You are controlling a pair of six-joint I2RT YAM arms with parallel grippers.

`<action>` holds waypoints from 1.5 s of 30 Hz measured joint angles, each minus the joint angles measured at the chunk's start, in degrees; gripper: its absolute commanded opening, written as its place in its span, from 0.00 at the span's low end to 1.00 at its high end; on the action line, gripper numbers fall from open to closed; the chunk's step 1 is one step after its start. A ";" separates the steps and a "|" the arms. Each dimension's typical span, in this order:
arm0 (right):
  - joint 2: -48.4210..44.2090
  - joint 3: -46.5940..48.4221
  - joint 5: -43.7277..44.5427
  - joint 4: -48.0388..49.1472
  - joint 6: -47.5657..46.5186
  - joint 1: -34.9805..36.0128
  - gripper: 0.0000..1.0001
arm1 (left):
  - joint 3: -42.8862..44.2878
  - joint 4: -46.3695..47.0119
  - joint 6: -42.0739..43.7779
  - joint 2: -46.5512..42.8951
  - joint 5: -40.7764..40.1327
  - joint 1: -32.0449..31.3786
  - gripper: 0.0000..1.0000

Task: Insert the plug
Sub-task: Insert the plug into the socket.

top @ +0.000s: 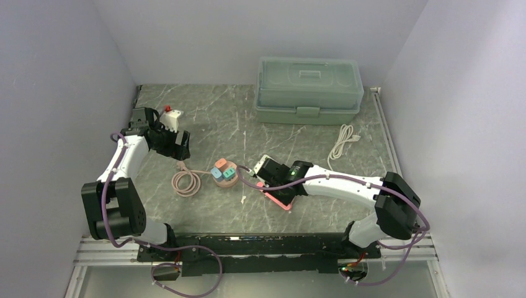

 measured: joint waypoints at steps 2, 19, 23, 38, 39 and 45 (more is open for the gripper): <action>0.00 0.00 0.00 0.00 0.04 0.00 0.00 | 0.00 0.00 0.00 0.00 0.00 0.00 1.00; 0.07 -0.42 0.00 -0.09 1.36 -0.07 0.00 | 0.00 0.02 0.02 0.00 -0.20 0.00 1.00; 0.17 -0.42 0.09 -0.07 1.36 -0.07 0.00 | 0.00 0.02 0.00 0.00 -0.37 0.00 1.00; 1.31 -0.42 1.11 0.33 1.46 -0.04 0.00 | -0.02 0.00 0.07 0.00 -0.57 0.04 1.00; 1.40 -0.39 1.14 0.35 1.46 -0.04 0.00 | 0.00 0.00 0.11 0.00 -0.57 0.04 1.00; 2.08 -0.31 1.29 0.37 1.44 -0.07 0.00 | 0.00 0.00 0.33 0.00 -0.57 0.02 1.00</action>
